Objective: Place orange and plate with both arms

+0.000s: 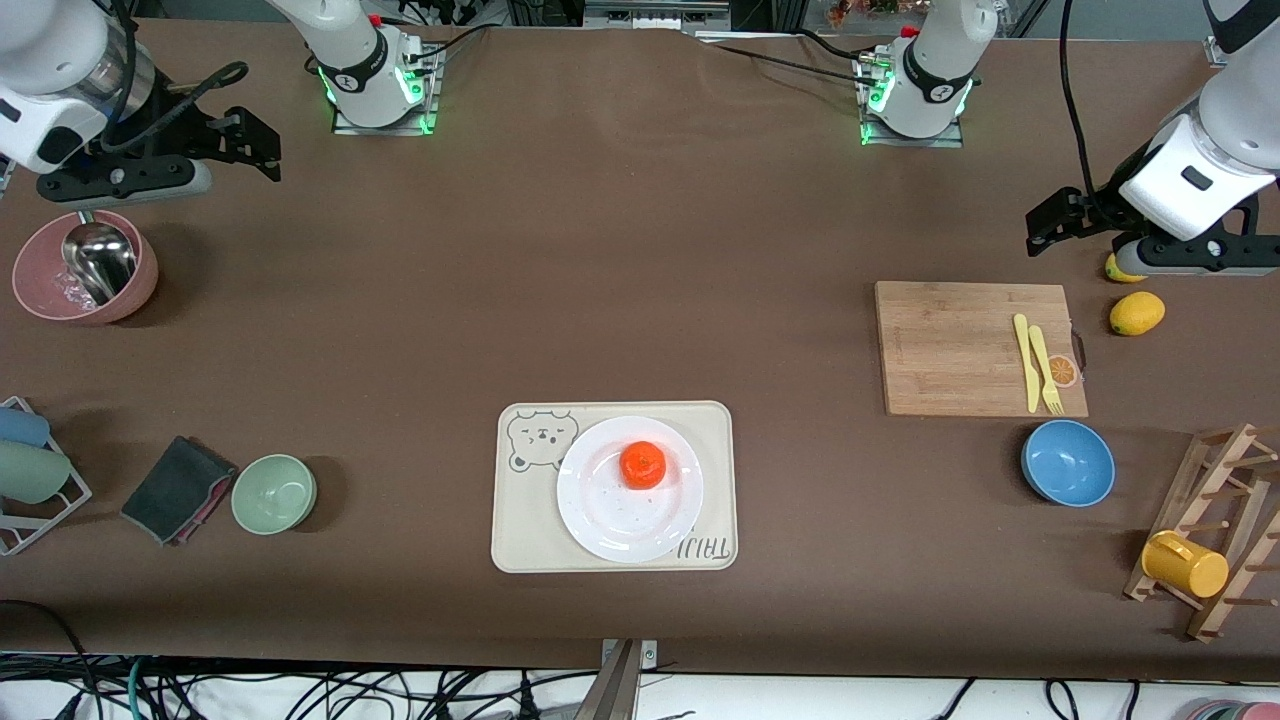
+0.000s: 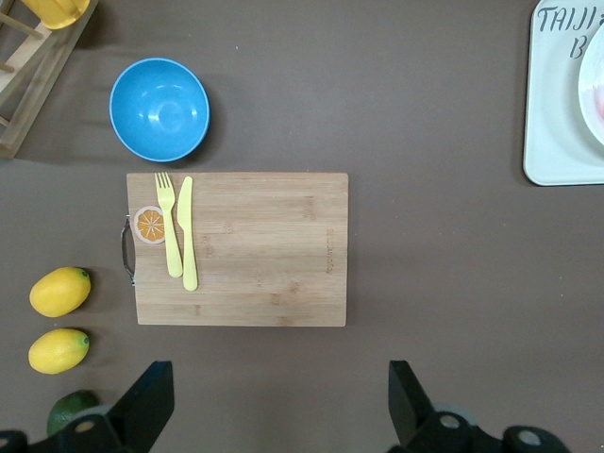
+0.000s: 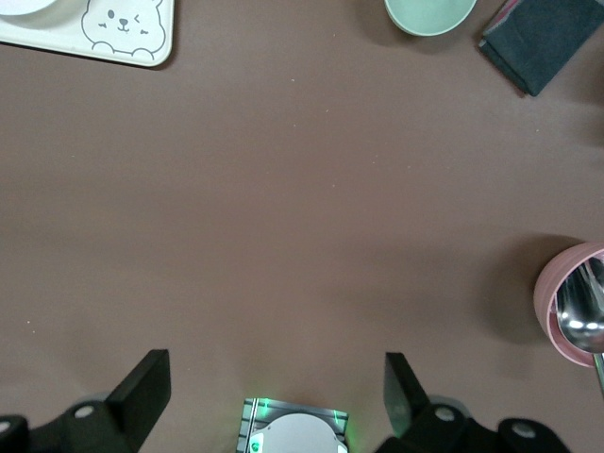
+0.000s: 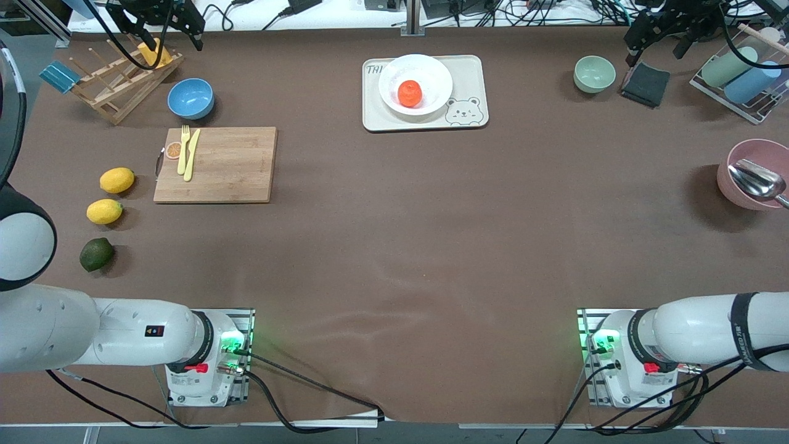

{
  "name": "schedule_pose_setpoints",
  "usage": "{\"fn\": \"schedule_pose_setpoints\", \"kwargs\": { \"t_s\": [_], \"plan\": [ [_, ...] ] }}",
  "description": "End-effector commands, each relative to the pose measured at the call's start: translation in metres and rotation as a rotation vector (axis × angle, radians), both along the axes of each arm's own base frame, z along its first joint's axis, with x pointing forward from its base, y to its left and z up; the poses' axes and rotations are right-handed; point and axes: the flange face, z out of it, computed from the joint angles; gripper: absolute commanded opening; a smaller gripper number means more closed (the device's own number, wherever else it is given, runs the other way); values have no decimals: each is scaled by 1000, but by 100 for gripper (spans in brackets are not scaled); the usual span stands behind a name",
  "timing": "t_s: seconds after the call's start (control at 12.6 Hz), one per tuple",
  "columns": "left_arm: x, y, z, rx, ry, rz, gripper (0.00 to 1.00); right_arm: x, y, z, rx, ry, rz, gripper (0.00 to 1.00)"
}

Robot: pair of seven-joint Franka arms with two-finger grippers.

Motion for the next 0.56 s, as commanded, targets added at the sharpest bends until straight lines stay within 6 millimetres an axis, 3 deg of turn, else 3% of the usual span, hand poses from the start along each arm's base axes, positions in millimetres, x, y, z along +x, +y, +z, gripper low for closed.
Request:
{"fn": "schedule_pose_setpoints", "kwargs": {
  "t_s": [0.0,0.48],
  "plan": [
    [0,1,6,-27,3,-16,100,4,2,2,-16,9,-8,100],
    [0,1,5,-27,8,-17,100,13,0,5,-16,28,-13,100]
  ]
}}
